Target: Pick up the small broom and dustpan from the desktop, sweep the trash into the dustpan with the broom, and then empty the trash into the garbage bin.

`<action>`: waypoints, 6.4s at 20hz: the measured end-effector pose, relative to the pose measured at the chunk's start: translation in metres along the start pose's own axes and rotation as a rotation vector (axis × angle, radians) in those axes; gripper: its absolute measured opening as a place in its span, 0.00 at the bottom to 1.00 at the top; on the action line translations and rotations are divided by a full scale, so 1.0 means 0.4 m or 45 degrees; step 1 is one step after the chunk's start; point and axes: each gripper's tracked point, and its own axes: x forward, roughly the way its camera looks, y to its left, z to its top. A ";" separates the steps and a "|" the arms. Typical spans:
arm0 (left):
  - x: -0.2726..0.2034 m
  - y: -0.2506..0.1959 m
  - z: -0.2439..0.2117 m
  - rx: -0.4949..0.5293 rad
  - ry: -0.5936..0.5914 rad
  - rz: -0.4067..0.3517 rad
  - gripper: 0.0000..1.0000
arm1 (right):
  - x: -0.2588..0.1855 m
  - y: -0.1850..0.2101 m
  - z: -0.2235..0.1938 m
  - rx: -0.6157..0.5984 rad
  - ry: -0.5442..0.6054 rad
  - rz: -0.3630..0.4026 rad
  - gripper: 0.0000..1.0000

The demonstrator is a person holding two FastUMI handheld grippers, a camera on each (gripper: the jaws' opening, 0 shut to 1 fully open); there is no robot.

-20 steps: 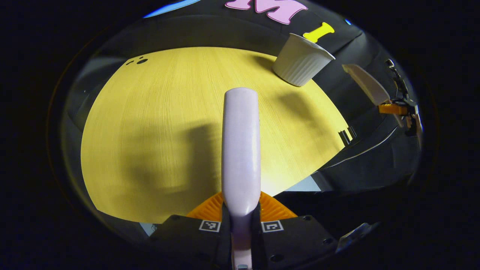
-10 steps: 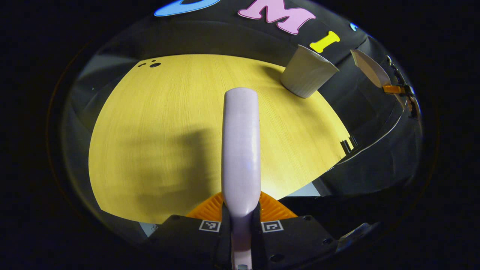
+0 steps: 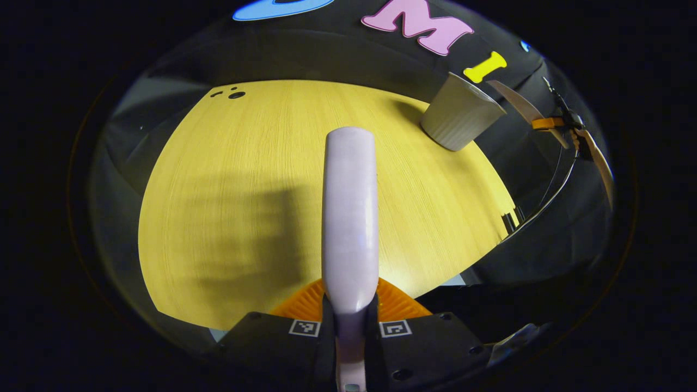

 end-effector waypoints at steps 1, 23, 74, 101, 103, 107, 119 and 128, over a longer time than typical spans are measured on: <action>-0.001 0.003 0.008 -0.008 0.005 0.006 0.25 | 0.020 -0.003 0.011 -0.001 0.004 -0.010 0.35; -0.028 0.055 0.006 -0.083 0.051 0.088 0.24 | 0.110 -0.112 0.205 -0.977 -0.271 -0.891 0.35; -0.003 0.030 0.084 -0.186 -0.168 0.135 0.27 | -0.095 0.315 0.070 -0.101 -0.397 0.113 0.35; 0.235 0.123 0.086 0.033 0.212 0.542 0.29 | 0.376 0.606 -0.457 -0.223 0.322 0.308 0.36; 0.222 0.123 0.090 0.084 0.243 0.561 0.30 | 0.382 0.620 -0.451 -0.221 0.313 0.341 0.37; 0.224 0.098 0.083 0.041 0.244 0.540 0.34 | 0.379 0.628 -0.452 -0.185 0.331 0.373 0.42; -0.070 -0.067 0.213 0.015 -0.313 0.458 0.97 | 0.119 0.561 -0.291 -0.061 -0.109 0.294 0.99; -0.488 -0.331 0.272 0.219 -1.078 0.458 0.97 | -0.359 0.503 -0.069 -0.039 -0.835 0.264 0.99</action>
